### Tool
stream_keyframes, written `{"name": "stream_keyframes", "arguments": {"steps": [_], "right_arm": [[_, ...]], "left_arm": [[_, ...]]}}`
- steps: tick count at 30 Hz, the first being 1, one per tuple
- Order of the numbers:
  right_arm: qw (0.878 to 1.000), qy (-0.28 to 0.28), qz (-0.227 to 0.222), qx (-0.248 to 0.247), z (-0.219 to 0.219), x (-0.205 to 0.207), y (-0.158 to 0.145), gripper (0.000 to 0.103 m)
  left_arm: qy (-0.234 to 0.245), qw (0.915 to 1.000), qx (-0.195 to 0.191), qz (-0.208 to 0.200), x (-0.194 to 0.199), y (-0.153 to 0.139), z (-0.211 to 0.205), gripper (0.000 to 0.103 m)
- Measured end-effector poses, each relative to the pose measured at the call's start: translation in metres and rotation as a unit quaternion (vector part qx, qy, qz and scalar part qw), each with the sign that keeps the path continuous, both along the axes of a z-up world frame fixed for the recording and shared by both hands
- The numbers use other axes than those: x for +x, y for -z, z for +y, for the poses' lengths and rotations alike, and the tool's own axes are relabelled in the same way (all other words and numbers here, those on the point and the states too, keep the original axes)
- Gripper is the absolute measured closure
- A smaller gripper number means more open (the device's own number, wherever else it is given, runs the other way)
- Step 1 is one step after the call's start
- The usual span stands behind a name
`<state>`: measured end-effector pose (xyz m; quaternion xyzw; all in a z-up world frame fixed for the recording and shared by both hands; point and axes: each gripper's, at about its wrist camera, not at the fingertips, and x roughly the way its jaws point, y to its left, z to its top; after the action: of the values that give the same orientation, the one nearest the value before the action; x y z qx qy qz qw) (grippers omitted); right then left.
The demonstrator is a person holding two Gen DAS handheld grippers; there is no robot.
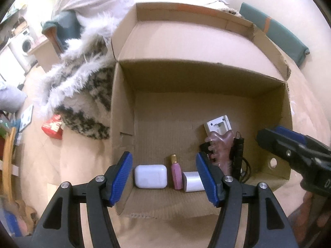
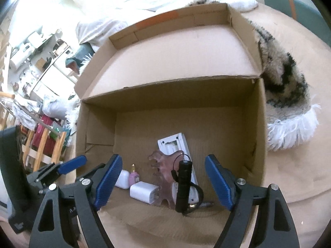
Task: Organize rigid objects
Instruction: 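Lift both open tools out of the box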
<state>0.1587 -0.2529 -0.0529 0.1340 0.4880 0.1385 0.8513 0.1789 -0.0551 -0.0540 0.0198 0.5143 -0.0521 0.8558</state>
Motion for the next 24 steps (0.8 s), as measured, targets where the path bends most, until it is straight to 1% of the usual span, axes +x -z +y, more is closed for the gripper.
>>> {"name": "stream_keyframes", "arguments": {"steps": [3, 7, 9, 15, 19, 24], "right_arm": [[1.000, 0.003, -0.007, -0.004, -0.004, -0.012, -0.008, 0.016], [1.000, 0.010, -0.013, -0.002, -0.011, -0.025, -0.014, 0.016], [1.000, 0.016, -0.008, 0.008, -0.016, -0.032, -0.013, 0.016], [1.000, 0.017, -0.014, 0.009, -0.018, -0.052, -0.018, 0.016], [1.000, 0.020, -0.008, 0.015, -0.021, -0.064, -0.015, 0.016], [1.000, 0.019, -0.002, 0.007, -0.025, -0.078, -0.010, 0.016]], "left_arm": [[-0.004, 0.9999, 0.003, -0.009, -0.008, -0.011, 0.003, 0.042], [-0.023, 0.9997, -0.005, -0.005, -0.020, -0.018, 0.013, 0.042], [-0.036, 0.9993, -0.008, -0.001, -0.027, -0.021, 0.021, 0.042], [-0.065, 0.9978, -0.005, 0.012, -0.047, -0.018, 0.041, 0.042], [-0.073, 0.9972, -0.008, 0.014, -0.065, -0.013, 0.048, 0.042], [-0.078, 0.9967, -0.011, 0.019, -0.078, -0.005, 0.051, 0.042]]}}
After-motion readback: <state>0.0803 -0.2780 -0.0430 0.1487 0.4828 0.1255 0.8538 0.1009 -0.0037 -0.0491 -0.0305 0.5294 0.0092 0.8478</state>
